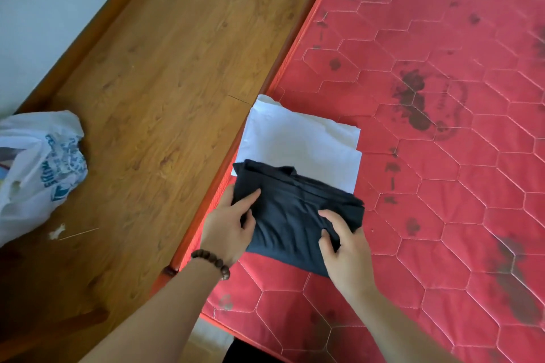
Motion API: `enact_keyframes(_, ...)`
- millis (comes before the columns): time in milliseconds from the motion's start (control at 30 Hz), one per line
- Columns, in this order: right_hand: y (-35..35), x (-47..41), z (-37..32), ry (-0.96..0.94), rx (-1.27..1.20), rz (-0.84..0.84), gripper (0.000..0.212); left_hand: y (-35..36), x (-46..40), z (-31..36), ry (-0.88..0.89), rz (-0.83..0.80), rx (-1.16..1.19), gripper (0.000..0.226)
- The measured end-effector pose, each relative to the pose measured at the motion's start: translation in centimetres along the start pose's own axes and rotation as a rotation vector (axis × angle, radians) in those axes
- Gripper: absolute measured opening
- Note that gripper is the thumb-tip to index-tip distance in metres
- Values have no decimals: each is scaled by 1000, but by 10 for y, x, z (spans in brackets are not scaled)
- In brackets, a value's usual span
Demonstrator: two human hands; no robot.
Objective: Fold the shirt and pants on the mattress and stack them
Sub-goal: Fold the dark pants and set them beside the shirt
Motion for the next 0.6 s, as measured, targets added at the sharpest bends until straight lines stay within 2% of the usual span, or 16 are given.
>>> enact_keyframes(100, -18, -39, -14, -89, -48, 158, 41, -9, -38, 12, 45, 55, 9, 45)
enact_keyframes(233, -15, -100, -12, -44, -69, 234, 43, 1, -101, 10, 37, 44, 9, 46)
enact_keyframes(300, 0, -119, 2, 57, -45, 185, 45, 17, -127, -3, -43, -56, 6, 48)
enact_keyframes(367, 18, -130, 20, 194, -40, 26, 49, 34, -144, -18, -151, -191, -57, 49)
enact_keyframes(433, 30, -138, 34, 250, -39, -84, 51, 44, -154, -29, -156, -222, -120, 47)
enact_keyframes(600, 34, -142, 35, 105, -50, 45, 44, 35, -155, -36, 45, -92, -99, 43)
Point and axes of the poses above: each hand's wrist, its own x-axis away from the middle knuckle, its own y-axis out of the palm, z = x × y, the point moved 1 cm from there along -x, towards the middle knuckle, and after that the axes turned 13 degrees about x, right-handed, at the moved point
